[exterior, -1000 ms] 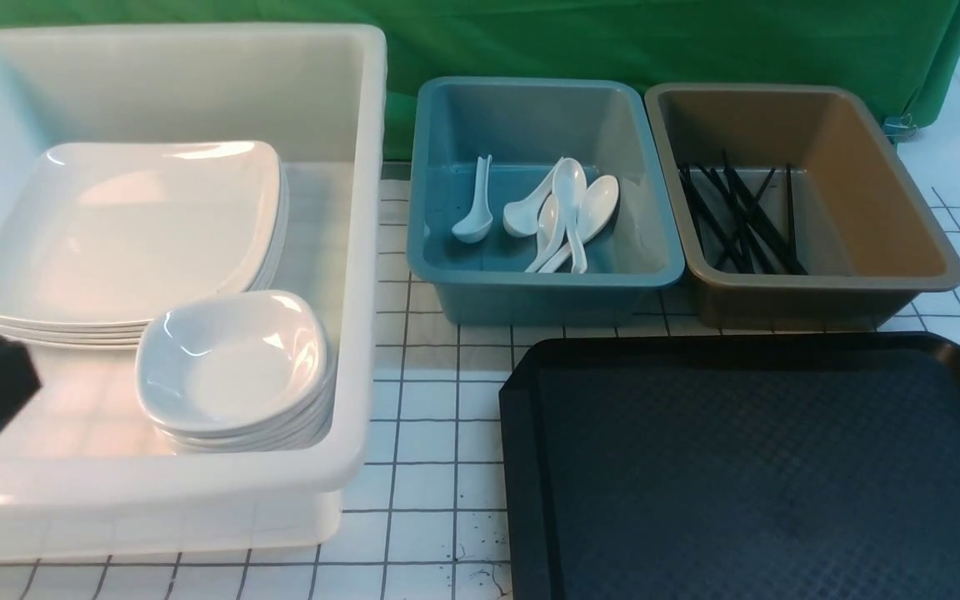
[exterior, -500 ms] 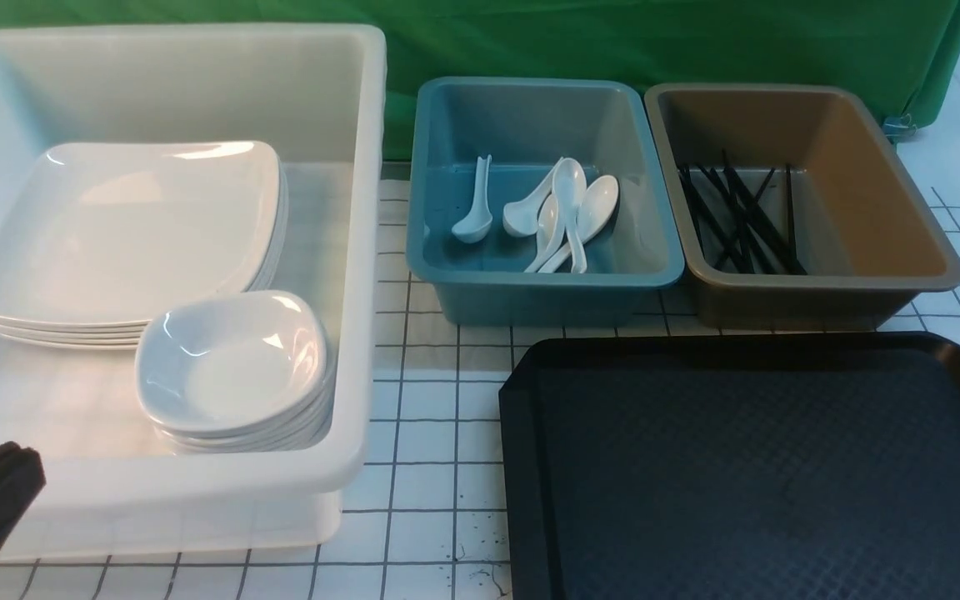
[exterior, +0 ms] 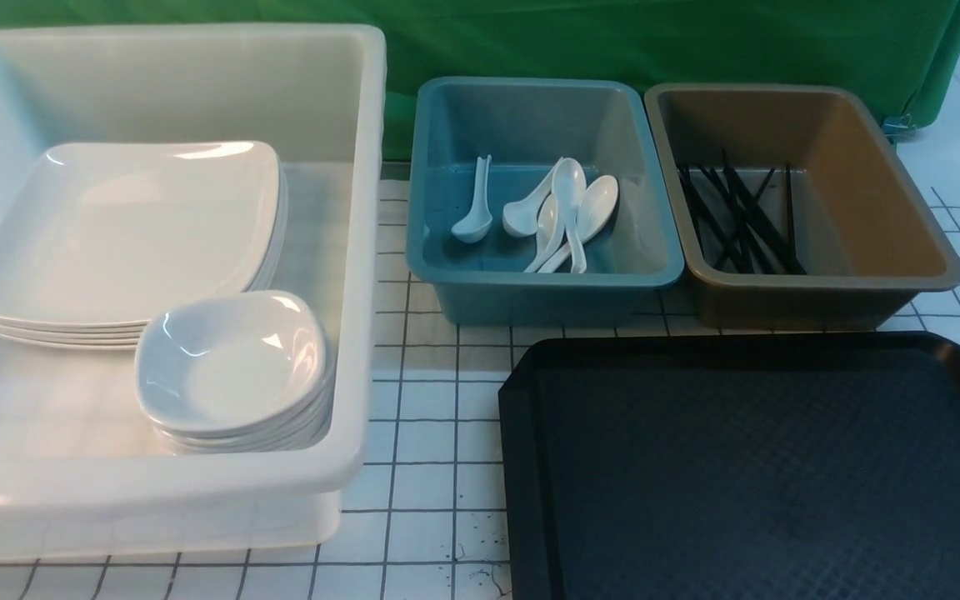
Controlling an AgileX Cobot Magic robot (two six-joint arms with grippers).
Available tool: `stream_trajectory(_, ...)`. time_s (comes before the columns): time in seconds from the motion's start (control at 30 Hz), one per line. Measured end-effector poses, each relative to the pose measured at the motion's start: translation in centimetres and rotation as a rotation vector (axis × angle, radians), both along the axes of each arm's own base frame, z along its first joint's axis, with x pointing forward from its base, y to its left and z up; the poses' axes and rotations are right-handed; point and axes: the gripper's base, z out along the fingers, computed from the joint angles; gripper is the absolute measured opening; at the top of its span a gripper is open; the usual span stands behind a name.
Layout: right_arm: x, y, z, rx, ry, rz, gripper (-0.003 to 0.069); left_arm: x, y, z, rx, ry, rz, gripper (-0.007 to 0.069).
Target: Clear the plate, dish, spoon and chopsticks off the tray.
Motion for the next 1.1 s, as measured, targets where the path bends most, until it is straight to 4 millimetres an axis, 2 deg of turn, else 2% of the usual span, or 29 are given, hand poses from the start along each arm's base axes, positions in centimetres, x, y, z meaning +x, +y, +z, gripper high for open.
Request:
stream_trajectory(0.23,0.00,0.00,0.00,0.000,0.000,0.000,0.0240,-0.25,0.05,-0.95,-0.041,0.036,0.015,0.0000)
stream_trajectory(1.1,0.00,0.00,0.00,0.000,0.000,0.000,0.0240,-0.25,0.03,-0.99,-0.038,0.040,0.013,0.0000)
